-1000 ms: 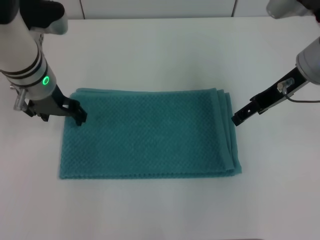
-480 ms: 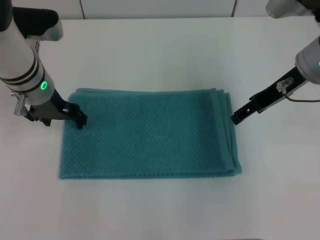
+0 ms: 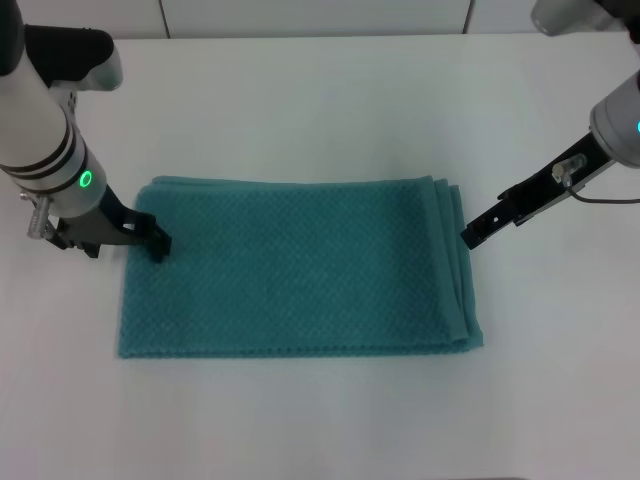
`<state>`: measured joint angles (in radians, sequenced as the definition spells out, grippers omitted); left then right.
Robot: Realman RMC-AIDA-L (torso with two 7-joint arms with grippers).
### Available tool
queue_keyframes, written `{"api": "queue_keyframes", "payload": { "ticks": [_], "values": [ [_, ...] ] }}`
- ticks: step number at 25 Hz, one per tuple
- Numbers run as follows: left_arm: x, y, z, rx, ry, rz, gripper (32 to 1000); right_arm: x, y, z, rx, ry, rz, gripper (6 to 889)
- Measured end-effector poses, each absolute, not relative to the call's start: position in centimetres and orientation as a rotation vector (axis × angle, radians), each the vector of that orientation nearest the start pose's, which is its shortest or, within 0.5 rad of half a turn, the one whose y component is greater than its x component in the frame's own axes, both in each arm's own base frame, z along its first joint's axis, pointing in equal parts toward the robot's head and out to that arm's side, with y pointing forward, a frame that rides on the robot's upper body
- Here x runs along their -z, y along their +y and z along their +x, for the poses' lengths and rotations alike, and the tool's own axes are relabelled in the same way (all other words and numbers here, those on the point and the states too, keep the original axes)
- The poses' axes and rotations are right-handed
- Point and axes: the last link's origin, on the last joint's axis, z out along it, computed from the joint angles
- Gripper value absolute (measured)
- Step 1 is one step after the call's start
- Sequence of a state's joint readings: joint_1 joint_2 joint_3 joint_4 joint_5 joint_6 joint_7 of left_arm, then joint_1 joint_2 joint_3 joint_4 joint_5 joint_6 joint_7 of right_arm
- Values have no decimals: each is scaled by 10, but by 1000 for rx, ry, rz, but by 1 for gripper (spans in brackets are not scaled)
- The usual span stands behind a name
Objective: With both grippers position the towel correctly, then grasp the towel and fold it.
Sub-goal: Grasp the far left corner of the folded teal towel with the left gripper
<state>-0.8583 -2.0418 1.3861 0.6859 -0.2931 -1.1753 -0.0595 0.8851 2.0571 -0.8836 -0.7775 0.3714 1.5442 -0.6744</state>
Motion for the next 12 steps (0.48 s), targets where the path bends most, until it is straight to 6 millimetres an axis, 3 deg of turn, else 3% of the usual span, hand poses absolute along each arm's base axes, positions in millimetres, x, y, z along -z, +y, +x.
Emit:
{"api": "queue_keyframes", "payload": {
  "ticks": [12],
  "values": [
    [31,405,-258,-568,-1549,-1880,856,0,389,222,467,1399,-2517,863]
  ]
}}
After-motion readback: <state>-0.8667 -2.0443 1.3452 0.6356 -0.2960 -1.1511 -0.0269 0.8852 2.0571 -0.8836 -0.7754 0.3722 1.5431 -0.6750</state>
